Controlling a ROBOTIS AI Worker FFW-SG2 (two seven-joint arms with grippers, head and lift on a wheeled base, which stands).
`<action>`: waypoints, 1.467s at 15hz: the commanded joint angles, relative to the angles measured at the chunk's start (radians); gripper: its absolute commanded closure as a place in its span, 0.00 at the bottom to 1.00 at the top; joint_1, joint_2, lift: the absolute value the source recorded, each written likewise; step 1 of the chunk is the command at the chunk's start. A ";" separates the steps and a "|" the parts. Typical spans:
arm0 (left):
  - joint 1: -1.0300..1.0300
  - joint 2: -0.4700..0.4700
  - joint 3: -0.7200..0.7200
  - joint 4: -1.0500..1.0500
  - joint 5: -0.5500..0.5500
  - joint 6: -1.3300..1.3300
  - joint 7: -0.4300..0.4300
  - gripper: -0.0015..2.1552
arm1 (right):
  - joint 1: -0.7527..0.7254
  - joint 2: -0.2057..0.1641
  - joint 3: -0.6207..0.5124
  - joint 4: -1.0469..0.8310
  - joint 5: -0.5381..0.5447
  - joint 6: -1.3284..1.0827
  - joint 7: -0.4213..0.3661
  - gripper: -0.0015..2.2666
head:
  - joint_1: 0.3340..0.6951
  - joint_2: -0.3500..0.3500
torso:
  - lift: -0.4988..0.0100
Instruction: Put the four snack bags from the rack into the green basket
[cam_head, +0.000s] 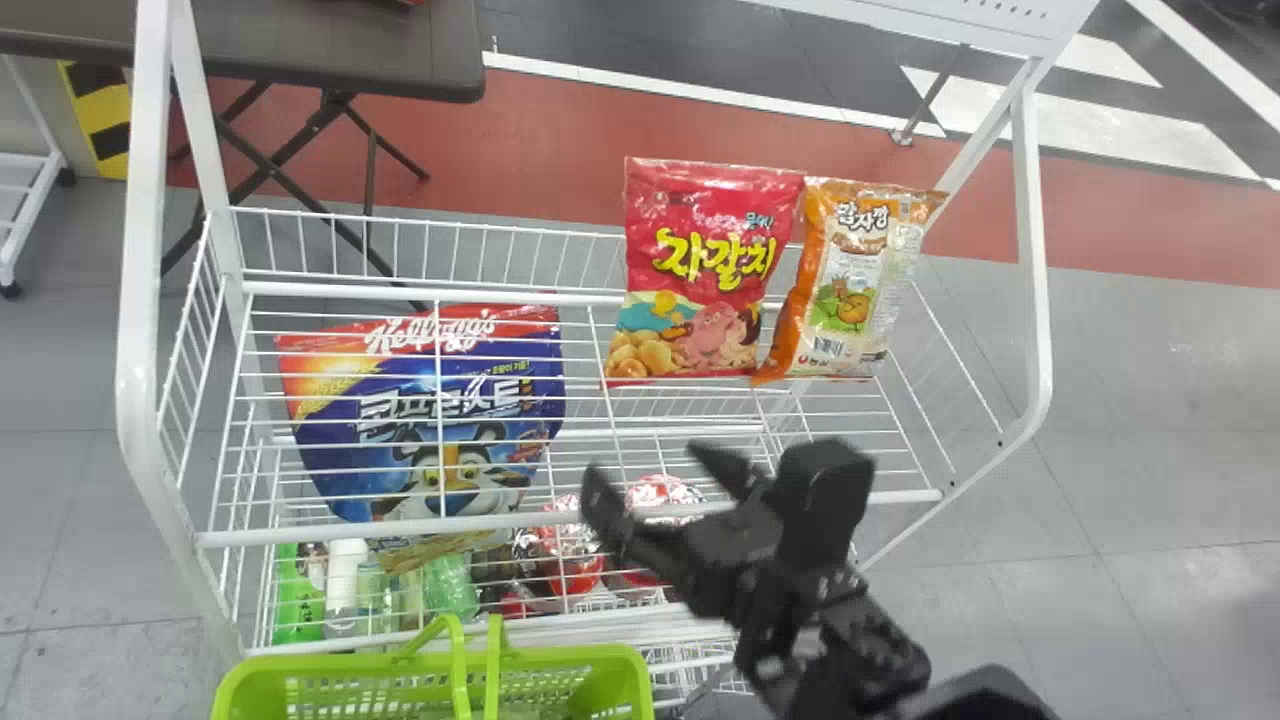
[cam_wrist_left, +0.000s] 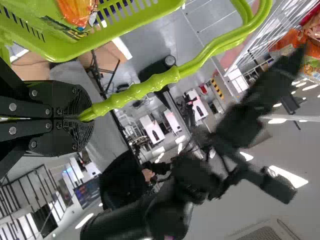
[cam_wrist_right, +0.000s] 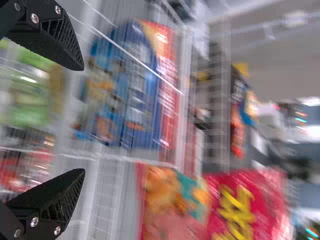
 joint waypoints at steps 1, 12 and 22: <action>0.002 0.000 -0.002 -0.006 -0.009 0.000 0.000 0.94 | -0.122 0.071 -0.031 0.093 0.068 -0.034 -0.013 0.04 | 1.00 0.00 | 0.97; -0.033 0.009 -0.001 0.000 -0.027 0.055 -0.005 0.94 | -0.457 0.073 -0.083 0.333 0.112 0.399 -0.045 0.96 | 1.00 0.00 | 0.97; -0.053 0.003 -0.028 0.025 -0.046 0.070 0.006 0.94 | -0.147 0.073 -0.106 -0.042 0.085 0.233 -0.046 0.98 | 1.00 0.00 | 0.97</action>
